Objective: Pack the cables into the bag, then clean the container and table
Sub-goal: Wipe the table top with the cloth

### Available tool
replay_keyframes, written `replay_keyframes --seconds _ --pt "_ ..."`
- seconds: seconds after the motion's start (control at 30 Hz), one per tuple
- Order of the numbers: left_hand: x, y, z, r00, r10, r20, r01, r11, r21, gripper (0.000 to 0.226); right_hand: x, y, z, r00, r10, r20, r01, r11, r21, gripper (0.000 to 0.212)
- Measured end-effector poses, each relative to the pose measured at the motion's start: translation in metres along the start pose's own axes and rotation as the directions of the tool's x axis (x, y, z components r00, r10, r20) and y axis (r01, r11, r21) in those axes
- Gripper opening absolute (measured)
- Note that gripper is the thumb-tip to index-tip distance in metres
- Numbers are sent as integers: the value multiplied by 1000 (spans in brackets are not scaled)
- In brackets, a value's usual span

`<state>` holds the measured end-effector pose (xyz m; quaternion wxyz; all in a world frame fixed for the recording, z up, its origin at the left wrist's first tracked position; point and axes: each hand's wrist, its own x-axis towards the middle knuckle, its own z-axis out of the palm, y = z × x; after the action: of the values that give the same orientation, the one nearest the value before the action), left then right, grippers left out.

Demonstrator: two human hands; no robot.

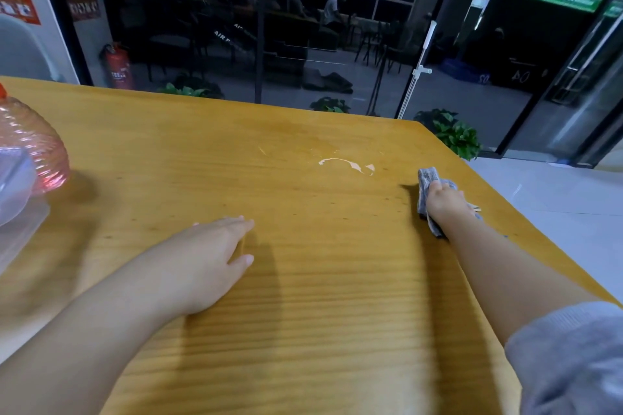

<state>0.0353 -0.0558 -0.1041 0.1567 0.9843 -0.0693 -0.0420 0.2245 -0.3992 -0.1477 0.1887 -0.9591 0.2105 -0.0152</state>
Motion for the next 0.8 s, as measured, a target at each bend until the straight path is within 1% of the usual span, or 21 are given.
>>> replay_keyframes --seconds 0.2,0.3,0.43,0.53,0.73,0.8 --pt "4 -3 8 999 35 -12 -35 999 30 53 19 -5 -1 1000 27 -8 -27 1000 15 54" --pt "6 -7 14 998 49 -33 -48 998 38 51 33 -6 -1 999 33 -24 -31 998 54 53" --pt "8 -8 20 989 96 -109 -87 993 81 48 43 -15 -6 1000 25 -13 -23 991 135 47" --pt "9 -7 20 981 101 -168 -91 993 70 46 50 -21 -8 1000 15 11 -17 981 193 46" --pt "11 -5 23 965 136 -224 -130 991 43 43 60 -34 -8 999 -49 20 46 991 129 44" --pt "11 -2 23 957 154 -246 -145 988 53 42 63 -41 -7 996 -76 40 71 992 101 39"
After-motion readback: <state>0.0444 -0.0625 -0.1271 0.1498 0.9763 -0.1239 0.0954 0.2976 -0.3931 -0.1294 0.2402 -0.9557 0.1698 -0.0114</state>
